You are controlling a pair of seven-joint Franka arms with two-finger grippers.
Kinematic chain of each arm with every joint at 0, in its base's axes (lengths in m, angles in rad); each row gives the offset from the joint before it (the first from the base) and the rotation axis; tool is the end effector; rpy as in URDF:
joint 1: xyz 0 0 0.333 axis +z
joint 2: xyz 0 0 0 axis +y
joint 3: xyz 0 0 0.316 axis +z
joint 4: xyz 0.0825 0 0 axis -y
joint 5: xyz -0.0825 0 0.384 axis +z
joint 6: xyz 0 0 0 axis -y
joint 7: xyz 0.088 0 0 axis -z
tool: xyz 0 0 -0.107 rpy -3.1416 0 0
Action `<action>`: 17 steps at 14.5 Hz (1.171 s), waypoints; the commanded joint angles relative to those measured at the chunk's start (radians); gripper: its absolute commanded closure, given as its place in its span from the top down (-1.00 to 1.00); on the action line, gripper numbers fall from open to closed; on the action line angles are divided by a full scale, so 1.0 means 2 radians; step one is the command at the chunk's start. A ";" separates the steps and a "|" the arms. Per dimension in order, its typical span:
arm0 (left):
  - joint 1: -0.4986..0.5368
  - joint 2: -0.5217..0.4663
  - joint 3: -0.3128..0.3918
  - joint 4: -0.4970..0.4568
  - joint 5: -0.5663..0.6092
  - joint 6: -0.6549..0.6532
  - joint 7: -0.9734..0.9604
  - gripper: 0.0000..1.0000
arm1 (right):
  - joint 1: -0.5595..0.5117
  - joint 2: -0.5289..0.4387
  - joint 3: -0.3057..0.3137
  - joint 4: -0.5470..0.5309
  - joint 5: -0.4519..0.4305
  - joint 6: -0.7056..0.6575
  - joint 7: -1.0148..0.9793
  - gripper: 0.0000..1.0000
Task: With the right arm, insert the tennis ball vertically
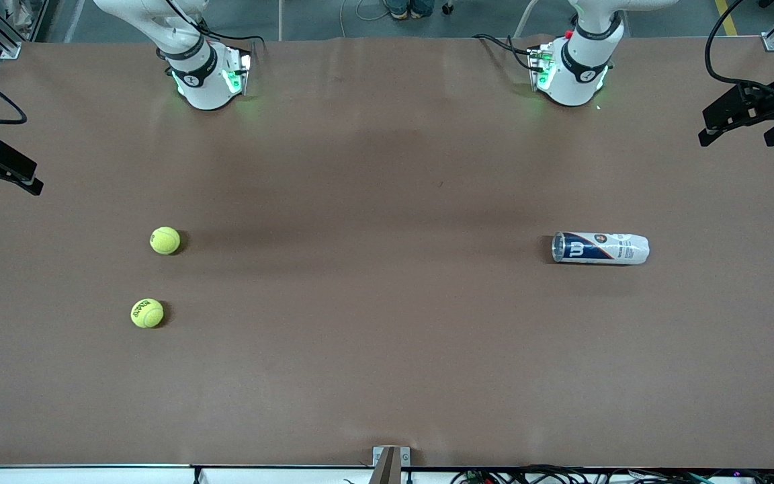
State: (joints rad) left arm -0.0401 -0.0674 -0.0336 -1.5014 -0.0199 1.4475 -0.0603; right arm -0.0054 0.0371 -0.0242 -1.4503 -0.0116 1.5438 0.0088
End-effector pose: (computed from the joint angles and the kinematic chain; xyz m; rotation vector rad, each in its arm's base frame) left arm 0.5180 -0.0413 0.6821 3.1231 -0.0249 0.0191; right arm 0.5636 -0.0177 0.6581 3.1267 -0.0610 0.0880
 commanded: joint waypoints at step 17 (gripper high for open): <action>-0.004 0.048 -0.003 -0.087 0.039 0.089 -0.204 1.00 | 0.000 0.049 0.005 0.007 -0.003 -0.009 0.001 1.00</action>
State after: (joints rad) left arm -0.0414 0.0253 -0.0353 -1.6241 -0.0036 1.5736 -0.3636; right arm -0.0026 0.0872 -0.0189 -1.4515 -0.0116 1.5365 0.0088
